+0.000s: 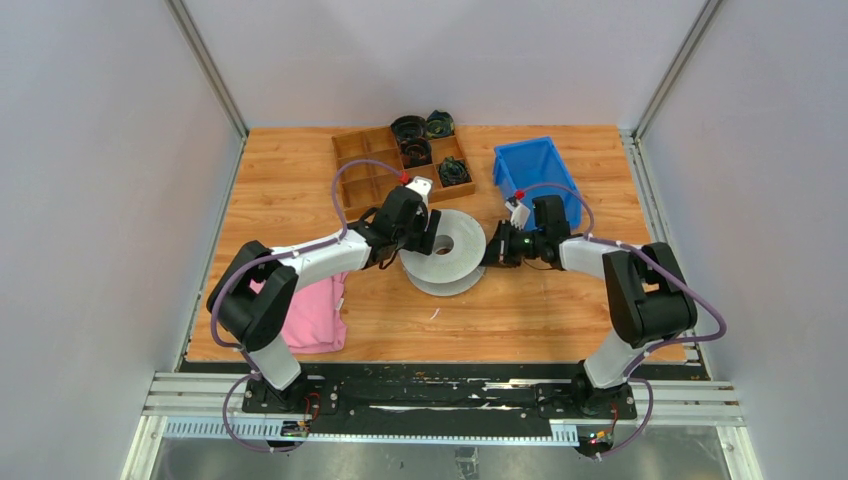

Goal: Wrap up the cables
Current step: Adjust the cable on the cable reel.

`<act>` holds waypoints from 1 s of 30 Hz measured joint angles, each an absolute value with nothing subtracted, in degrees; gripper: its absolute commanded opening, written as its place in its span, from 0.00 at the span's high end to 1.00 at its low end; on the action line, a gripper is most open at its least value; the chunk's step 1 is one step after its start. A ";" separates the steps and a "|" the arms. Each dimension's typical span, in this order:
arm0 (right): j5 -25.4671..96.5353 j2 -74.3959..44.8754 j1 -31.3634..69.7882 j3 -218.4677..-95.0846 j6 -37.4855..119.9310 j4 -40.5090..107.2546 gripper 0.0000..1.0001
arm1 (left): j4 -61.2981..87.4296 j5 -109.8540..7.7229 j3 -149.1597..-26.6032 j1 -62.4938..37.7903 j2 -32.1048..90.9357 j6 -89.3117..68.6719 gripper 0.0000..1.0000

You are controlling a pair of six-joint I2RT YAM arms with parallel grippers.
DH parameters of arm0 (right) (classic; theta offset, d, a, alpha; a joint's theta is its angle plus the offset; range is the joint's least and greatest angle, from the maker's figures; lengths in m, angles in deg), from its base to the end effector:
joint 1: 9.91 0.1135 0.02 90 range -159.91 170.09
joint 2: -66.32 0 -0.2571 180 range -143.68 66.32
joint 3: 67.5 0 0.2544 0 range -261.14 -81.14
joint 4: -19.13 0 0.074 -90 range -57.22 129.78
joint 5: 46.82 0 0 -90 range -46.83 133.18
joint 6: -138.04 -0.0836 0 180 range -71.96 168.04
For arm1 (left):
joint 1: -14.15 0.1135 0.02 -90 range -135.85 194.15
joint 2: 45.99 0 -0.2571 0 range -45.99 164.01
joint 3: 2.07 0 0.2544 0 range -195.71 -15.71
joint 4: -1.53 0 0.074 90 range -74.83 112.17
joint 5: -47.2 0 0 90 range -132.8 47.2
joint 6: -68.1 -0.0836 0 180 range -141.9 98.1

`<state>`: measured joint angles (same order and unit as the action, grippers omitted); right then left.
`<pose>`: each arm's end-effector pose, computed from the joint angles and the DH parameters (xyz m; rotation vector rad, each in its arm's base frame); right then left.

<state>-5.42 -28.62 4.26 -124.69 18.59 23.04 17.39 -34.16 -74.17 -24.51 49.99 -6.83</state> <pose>0.3142 0.1440 0.1280 -0.1572 2.3575 1.3568 0.3201 -0.2400 0.1661 0.3861 2.2432 -0.3289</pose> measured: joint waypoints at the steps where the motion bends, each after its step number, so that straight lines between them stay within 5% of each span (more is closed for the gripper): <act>1: -5.71 -28.68 4.17 -124.60 17.97 22.43 0.99 | 17.32 -34.16 -74.15 -24.51 49.99 -6.81 0.26; 30: -9.75 -36.09 3.80 -123.56 3.53 6.08 0.99 | 15.11 -35.10 -73.45 -24.51 49.97 -7.11 0.27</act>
